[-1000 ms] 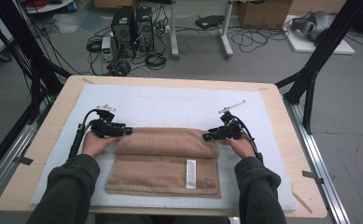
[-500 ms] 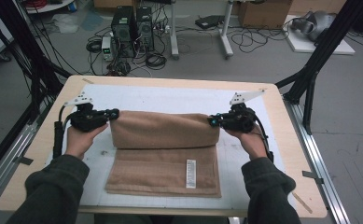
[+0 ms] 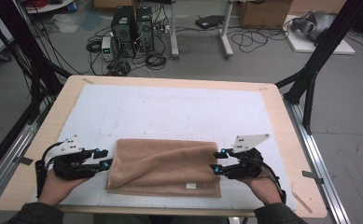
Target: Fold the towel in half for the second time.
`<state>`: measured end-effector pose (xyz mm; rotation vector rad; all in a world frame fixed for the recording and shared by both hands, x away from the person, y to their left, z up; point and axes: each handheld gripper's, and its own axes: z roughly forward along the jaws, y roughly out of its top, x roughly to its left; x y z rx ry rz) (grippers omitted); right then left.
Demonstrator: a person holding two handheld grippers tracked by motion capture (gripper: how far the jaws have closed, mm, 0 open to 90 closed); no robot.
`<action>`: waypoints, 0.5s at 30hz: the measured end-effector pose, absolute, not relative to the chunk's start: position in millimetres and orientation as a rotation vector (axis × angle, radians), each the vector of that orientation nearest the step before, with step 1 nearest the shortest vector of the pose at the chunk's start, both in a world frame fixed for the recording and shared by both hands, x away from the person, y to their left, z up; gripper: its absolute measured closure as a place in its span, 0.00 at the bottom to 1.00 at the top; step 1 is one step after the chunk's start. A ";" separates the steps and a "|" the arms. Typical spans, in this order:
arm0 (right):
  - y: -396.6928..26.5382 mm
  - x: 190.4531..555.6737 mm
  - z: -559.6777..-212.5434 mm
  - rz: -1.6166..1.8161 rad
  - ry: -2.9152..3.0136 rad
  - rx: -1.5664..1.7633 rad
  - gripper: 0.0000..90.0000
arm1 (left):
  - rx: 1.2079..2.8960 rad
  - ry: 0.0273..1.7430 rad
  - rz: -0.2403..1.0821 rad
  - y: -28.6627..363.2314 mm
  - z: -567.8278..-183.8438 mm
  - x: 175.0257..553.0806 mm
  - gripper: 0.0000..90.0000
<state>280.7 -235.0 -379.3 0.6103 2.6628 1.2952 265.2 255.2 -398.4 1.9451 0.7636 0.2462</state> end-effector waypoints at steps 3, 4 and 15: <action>-222.7 286.6 -398.8 1.249 2.732 0.590 0.64 | 1.985 0.759 0.263 242.5 -407.4 270.7 0.65; -219.1 286.0 -405.0 1.214 2.740 0.572 0.67 | 2.004 0.766 0.249 239.0 -411.6 273.2 0.66; -214.4 281.3 -423.7 1.259 2.771 0.572 0.96 | 2.098 0.787 0.324 227.0 -434.6 281.4 0.97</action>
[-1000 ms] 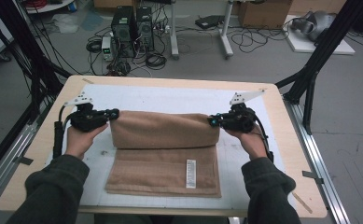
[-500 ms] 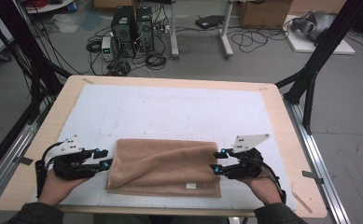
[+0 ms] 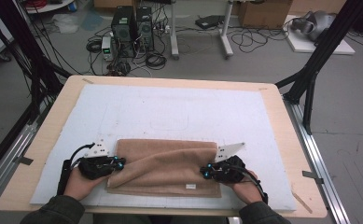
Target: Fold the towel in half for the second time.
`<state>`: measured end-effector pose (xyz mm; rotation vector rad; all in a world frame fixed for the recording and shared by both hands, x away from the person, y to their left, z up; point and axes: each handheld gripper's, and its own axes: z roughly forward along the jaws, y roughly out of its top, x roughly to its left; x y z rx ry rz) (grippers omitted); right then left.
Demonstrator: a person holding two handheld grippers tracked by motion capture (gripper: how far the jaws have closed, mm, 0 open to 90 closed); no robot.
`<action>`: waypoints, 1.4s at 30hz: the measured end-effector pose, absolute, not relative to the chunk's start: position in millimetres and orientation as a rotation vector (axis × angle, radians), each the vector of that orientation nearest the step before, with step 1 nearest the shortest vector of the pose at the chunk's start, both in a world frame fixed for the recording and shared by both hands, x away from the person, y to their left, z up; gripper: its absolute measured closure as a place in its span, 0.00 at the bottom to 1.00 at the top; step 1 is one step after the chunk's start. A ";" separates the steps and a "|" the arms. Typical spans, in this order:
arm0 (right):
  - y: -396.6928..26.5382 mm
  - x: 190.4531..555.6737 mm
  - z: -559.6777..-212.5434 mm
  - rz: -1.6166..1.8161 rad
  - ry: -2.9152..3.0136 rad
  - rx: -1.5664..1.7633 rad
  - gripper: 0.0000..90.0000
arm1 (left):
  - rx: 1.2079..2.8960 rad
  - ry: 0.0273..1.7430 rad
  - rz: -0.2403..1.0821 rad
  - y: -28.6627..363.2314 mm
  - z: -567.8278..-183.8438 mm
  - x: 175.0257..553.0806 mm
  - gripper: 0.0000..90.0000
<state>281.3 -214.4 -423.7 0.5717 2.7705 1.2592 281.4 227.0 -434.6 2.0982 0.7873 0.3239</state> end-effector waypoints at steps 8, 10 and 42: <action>-225.4 235.9 -386.3 1.368 2.800 0.392 0.84 | 2.002 0.824 0.316 237.6 -421.1 275.9 0.74; -227.6 238.4 -388.5 1.335 2.763 0.431 0.79 | 1.992 0.791 0.304 238.5 -417.1 269.4 0.72; -222.8 386.3 -409.3 1.149 2.643 0.843 0.89 | 1.957 0.998 0.445 221.8 -417.3 365.2 0.90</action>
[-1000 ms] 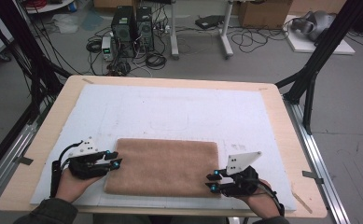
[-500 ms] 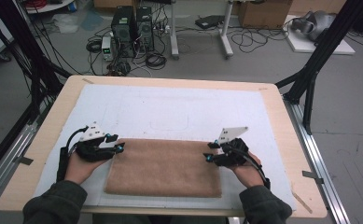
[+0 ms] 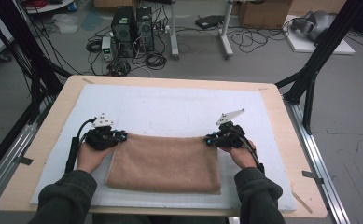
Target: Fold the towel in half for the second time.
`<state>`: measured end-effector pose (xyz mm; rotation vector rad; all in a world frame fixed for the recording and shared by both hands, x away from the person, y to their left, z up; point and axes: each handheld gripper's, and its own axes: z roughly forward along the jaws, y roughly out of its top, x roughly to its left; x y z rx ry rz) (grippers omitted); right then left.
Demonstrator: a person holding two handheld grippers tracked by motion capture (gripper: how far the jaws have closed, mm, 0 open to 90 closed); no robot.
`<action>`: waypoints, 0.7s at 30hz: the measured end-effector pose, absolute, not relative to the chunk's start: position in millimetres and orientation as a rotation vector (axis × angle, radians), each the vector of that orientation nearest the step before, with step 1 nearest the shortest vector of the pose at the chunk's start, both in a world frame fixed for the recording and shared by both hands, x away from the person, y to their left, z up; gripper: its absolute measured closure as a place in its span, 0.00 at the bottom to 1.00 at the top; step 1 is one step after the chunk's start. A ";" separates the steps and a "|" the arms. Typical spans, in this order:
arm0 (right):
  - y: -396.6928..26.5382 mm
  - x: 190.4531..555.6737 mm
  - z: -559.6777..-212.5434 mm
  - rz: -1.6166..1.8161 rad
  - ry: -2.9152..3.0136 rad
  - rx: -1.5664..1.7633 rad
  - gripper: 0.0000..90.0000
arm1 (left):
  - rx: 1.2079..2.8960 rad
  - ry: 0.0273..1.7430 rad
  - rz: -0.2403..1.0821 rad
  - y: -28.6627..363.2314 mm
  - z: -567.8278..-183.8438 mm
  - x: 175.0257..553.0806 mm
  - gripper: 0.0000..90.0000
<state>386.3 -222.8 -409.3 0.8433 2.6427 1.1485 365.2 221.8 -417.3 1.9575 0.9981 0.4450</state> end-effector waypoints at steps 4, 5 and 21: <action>-220.5 404.1 -390.6 1.148 2.546 0.855 0.89 | 1.915 1.020 0.494 221.4 -397.6 387.1 0.90; -219.4 409.9 -385.4 1.147 2.529 0.859 0.89 | 1.892 1.023 0.518 221.4 -392.1 393.1 0.90; -212.2 431.1 -387.8 1.145 2.454 0.952 0.61 | 1.889 1.053 0.523 234.9 -388.7 399.9 0.62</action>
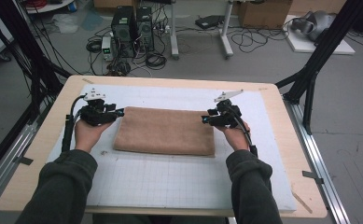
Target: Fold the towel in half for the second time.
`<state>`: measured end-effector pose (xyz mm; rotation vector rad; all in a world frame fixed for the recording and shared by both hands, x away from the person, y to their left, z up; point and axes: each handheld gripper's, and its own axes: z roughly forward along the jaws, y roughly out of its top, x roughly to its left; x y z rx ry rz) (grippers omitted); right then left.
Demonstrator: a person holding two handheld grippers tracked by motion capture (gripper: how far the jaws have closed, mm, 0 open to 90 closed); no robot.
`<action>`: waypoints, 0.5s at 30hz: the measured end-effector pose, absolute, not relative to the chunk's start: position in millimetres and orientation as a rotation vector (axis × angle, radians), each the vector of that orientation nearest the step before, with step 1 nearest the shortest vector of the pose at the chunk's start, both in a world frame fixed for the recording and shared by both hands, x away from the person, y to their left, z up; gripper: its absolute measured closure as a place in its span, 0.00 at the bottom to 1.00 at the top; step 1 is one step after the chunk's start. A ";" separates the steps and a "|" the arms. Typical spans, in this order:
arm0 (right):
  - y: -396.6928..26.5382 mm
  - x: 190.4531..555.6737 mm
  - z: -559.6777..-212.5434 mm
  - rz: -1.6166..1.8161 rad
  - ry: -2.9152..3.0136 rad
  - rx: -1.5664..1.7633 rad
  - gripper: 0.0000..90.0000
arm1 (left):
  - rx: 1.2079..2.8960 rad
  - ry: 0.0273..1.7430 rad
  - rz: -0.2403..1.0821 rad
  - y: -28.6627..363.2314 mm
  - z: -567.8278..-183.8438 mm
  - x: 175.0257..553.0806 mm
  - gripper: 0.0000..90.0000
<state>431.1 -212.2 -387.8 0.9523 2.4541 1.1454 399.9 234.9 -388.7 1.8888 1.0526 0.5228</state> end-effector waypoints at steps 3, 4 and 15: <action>-211.2 428.1 -390.7 1.165 2.484 0.961 0.60 | 1.909 1.035 0.488 233.7 -397.9 391.8 0.61; -210.4 427.2 -391.2 1.173 2.492 0.962 0.60 | 1.917 1.019 0.481 233.3 -400.4 388.9 0.61; -193.7 422.0 -419.0 1.120 2.634 0.946 0.78 | 2.040 0.964 0.384 227.3 -429.7 376.1 0.87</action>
